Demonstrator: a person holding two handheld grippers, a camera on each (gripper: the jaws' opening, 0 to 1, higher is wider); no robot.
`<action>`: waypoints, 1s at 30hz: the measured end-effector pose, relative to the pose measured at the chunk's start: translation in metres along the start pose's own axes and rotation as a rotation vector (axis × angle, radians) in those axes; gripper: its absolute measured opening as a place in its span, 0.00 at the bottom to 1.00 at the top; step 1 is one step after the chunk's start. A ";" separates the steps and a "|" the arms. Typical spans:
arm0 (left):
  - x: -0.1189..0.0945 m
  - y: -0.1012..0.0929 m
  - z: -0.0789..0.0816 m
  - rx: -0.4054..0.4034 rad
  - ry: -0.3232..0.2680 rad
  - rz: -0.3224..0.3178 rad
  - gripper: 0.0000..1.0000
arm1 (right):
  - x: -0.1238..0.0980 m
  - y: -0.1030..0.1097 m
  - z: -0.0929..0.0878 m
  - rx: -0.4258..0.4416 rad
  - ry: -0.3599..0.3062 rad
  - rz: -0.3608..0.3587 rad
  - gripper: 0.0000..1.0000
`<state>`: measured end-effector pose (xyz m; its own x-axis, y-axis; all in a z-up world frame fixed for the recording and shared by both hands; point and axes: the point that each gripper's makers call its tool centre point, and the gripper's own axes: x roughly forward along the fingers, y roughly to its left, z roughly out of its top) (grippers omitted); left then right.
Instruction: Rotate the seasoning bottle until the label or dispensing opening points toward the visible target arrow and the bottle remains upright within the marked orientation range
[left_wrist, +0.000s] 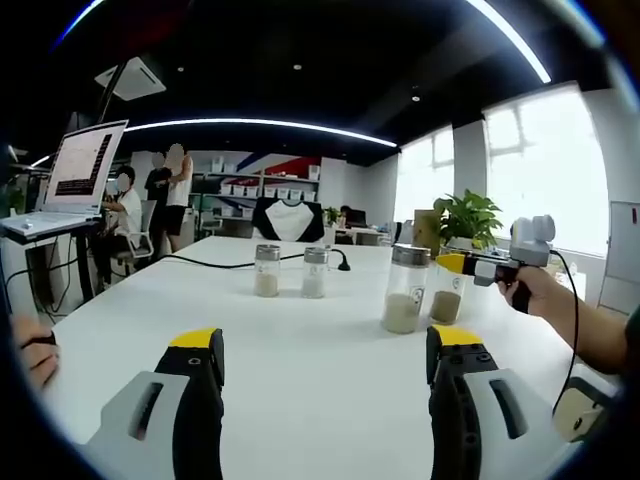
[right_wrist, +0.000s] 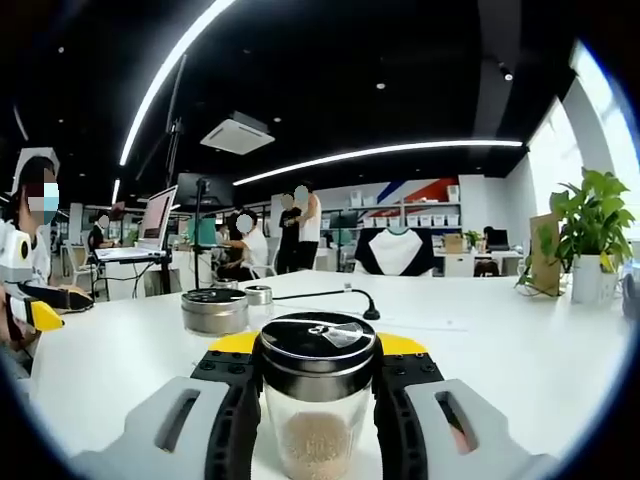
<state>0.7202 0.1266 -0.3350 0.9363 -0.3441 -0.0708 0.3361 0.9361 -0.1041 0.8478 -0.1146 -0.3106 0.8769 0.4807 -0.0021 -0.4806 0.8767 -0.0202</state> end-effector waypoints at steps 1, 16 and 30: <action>0.000 0.000 0.000 -0.001 0.000 -0.001 0.88 | 0.000 0.000 0.000 -0.001 0.000 0.000 0.41; 0.001 0.002 -0.001 0.000 0.005 0.005 0.88 | -0.005 -0.003 0.012 0.004 -0.028 0.019 0.47; 0.003 0.002 -0.004 0.009 0.016 0.004 0.88 | -0.016 -0.012 0.012 0.053 0.029 0.113 0.54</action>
<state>0.7235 0.1271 -0.3395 0.9359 -0.3415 -0.0866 0.3336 0.9380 -0.0946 0.8390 -0.1327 -0.2986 0.8165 0.5765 -0.0306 -0.5756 0.8170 0.0347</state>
